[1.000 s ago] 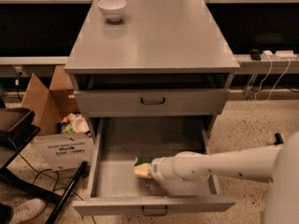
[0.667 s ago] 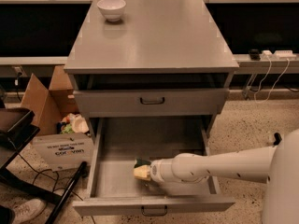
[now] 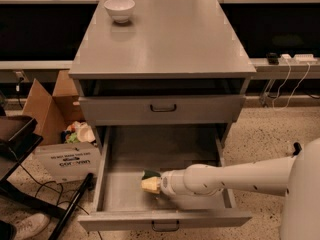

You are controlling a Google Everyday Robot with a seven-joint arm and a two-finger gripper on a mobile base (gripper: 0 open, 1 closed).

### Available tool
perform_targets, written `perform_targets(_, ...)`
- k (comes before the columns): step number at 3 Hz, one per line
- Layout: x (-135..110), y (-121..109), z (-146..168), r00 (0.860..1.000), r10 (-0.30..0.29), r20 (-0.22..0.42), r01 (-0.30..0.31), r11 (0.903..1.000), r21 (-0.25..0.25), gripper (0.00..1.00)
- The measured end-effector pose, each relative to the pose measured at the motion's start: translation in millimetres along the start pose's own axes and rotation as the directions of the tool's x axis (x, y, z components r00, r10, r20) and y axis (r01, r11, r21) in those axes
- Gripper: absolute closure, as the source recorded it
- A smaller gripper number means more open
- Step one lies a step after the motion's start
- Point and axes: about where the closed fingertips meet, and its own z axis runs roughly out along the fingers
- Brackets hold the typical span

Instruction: Place sponge into middle drawer

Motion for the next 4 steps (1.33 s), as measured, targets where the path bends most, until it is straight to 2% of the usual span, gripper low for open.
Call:
perform_targets(1, 0, 0, 0, 1.000, 0.000, 0.000, 0.000, 1.0000, 0.000, 0.03)
perform_targets(2, 1, 2, -1, 1.000, -0.006, 0.006, 0.007, 0.9995, -0.030, 0.00)
perform_targets(3, 10, 20, -30, 0.996, -0.082, 0.022, 0.084, 0.9932, -0.080, 0.00)
perform_targets(4, 52, 40, -94, 0.984, -0.169, -0.061, 0.163, 0.9824, -0.092, 0.00)
